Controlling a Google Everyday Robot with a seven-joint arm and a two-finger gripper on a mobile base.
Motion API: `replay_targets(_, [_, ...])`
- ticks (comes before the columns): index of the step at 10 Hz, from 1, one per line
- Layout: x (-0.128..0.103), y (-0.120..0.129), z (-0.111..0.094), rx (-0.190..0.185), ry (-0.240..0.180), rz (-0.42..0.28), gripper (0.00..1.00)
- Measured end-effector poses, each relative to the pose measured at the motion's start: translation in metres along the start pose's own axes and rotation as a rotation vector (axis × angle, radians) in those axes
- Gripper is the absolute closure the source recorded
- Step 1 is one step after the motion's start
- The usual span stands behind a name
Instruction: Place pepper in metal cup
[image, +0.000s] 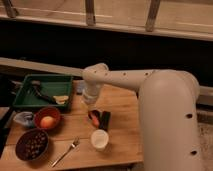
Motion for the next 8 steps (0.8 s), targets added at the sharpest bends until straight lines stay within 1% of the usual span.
replay_targets(1, [-0.005,-0.003,-0.004,0.012,-0.013,-0.002,0.85])
replay_targets(2, [-0.008,-0.006,-0.008,0.023,-0.024,0.001,0.94])
replay_targets(3, [-0.01,-0.011,-0.013,0.033,-0.034,0.006,0.99])
replay_targets(5, [-0.011,-0.017,-0.018,0.045,-0.046,0.015,1.0])
replay_targets(6, [-0.011,-0.02,-0.017,0.046,-0.047,0.023,1.0])
replay_targets(8, [-0.011,-0.021,-0.014,0.037,-0.046,0.033,1.0])
